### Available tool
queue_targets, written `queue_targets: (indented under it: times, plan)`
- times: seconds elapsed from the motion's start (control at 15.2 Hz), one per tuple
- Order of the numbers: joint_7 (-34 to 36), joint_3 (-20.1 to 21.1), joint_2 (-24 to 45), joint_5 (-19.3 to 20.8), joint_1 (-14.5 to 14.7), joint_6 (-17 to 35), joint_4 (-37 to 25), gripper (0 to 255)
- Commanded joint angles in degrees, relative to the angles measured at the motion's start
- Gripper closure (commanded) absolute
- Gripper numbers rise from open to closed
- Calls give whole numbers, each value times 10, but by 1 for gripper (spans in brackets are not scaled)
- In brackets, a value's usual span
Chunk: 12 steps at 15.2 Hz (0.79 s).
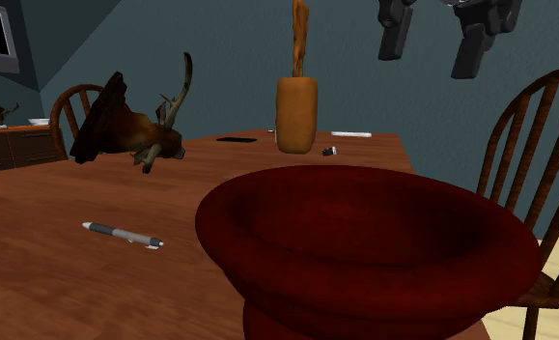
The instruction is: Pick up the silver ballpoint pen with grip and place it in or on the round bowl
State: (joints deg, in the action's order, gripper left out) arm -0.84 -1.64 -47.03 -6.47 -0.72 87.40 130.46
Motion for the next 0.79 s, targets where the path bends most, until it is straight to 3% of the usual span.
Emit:
queue_targets:
  times: [0.0, 0.73]
  plan:
    - [0, 0, 0, 0, 0, 0, 0, 0]
    - [-75, 63, 180, -22, 79, 110, -51, 0]
